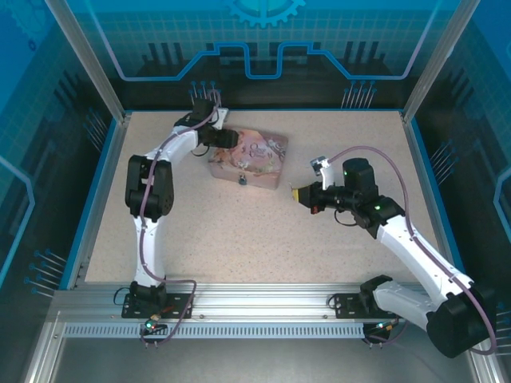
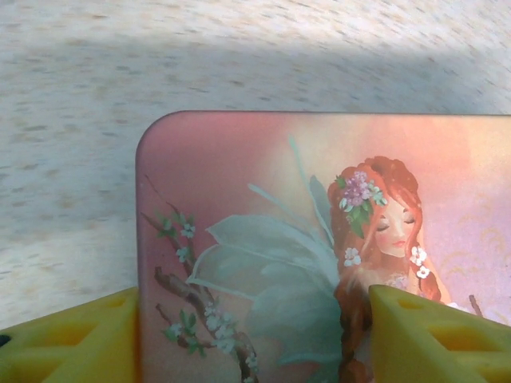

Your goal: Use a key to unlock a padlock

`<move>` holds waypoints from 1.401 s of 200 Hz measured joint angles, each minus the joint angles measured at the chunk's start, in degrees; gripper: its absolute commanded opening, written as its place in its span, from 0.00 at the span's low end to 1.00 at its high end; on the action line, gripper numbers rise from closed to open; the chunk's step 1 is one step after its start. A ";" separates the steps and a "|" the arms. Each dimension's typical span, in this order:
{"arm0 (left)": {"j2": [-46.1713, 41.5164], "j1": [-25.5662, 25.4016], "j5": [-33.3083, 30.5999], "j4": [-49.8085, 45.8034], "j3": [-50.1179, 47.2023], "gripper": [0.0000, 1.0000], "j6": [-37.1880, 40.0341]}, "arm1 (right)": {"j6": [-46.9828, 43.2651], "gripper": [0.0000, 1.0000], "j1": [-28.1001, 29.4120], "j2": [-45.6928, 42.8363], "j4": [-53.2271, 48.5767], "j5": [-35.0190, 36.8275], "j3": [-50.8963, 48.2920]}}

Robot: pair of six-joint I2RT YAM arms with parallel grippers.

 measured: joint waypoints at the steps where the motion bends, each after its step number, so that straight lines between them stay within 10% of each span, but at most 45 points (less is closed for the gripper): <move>1: -0.04 -0.11 0.02 -0.04 -0.02 0.66 0.09 | 0.00 0.00 -0.04 -0.09 -0.07 0.02 -0.02; 175: -6.78 -11.21 2.05 -4.31 -7.91 0.68 5.20 | 0.09 0.00 -4.55 -4.66 -3.06 0.20 -2.95; 280: -17.70 -5.42 5.88 -2.67 -13.42 0.95 0.35 | 2.67 0.00 -4.59 -3.80 -2.54 0.17 -3.82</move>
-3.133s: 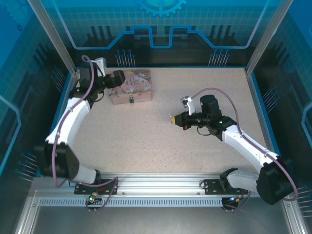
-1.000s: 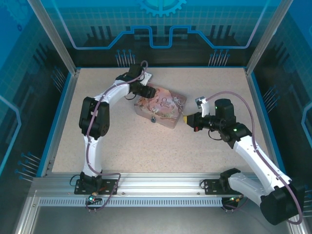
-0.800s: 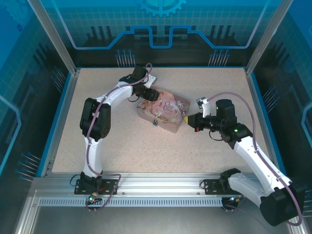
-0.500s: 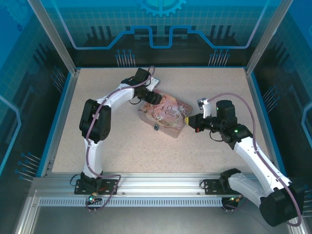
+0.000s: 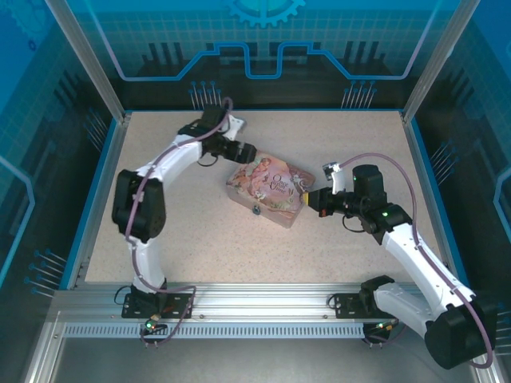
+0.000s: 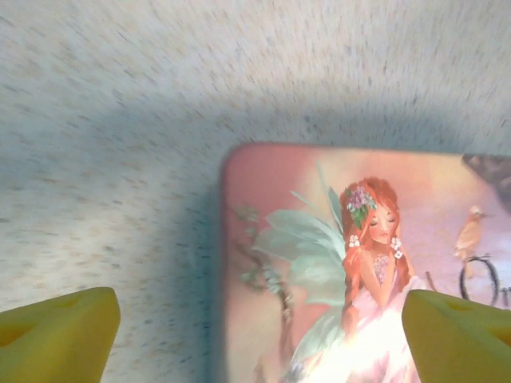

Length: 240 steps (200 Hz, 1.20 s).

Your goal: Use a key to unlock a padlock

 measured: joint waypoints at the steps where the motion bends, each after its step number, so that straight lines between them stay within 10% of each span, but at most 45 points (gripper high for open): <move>1: -0.46 0.24 0.04 0.31 -0.31 0.95 -0.20 | 0.02 0.00 0.00 0.02 0.00 0.00 0.00; 108: -38.73 6.78 9.46 28.89 -42.07 0.92 -15.56 | 4.44 0.00 2.93 6.69 5.27 -0.46 0.85; 240: -22.12 -4.63 15.02 68.37 -61.51 0.90 -34.95 | 9.31 0.00 3.61 14.58 12.68 -1.07 2.73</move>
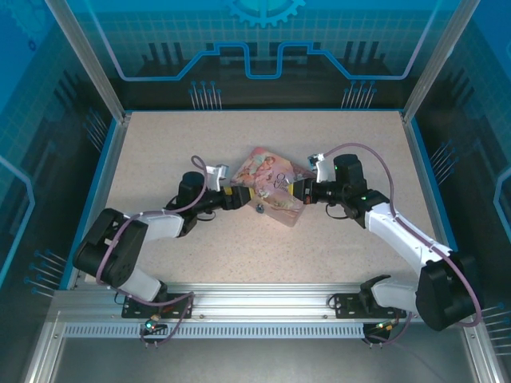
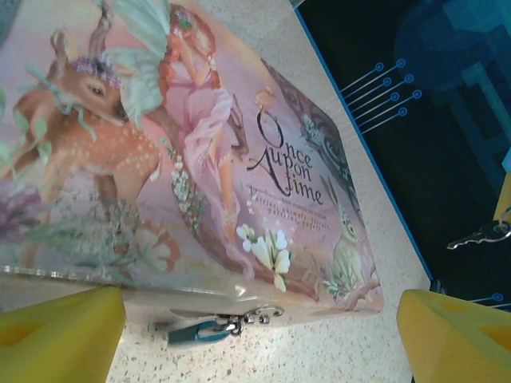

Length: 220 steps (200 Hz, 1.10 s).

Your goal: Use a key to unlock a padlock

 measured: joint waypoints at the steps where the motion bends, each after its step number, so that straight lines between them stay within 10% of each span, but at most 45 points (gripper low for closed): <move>1: 0.02 -0.04 -0.02 0.07 -0.07 0.90 -0.02 | 0.00 0.00 0.00 0.00 0.00 0.02 0.00; 220: 8.85 -6.29 -1.73 6.64 -3.41 0.88 -4.24 | 4.04 0.00 1.42 10.82 1.42 -1.22 0.09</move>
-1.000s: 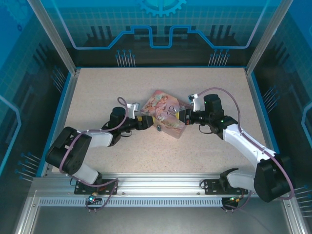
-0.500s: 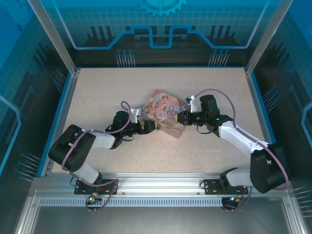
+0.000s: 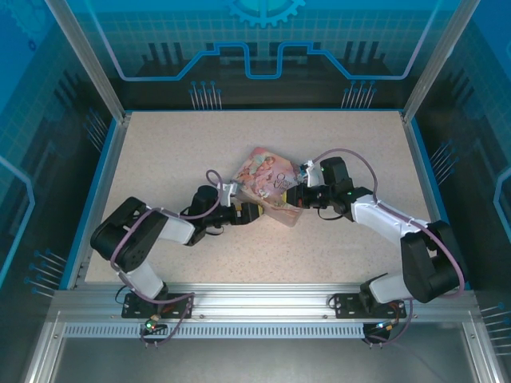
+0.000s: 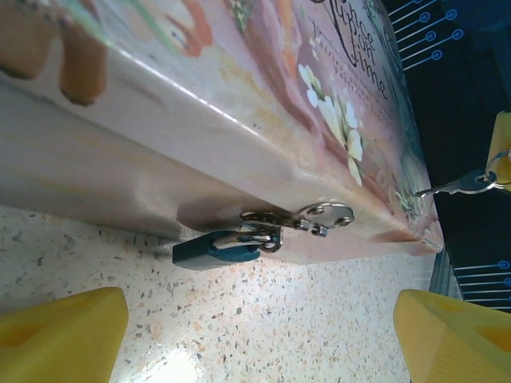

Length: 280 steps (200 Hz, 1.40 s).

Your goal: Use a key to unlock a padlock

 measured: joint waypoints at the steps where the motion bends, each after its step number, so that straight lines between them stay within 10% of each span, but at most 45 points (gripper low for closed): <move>1: 0.04 0.00 0.00 0.02 0.00 0.88 0.00 | 0.00 0.00 0.00 0.00 0.00 0.02 0.00; 194: 9.84 -2.14 -3.26 16.59 0.94 0.85 3.52 | -4.70 0.00 -1.99 4.02 -0.13 3.80 1.49; 280: 11.47 -3.39 -2.43 19.23 1.11 0.68 3.04 | -5.27 0.00 -2.01 5.09 -0.15 3.80 1.77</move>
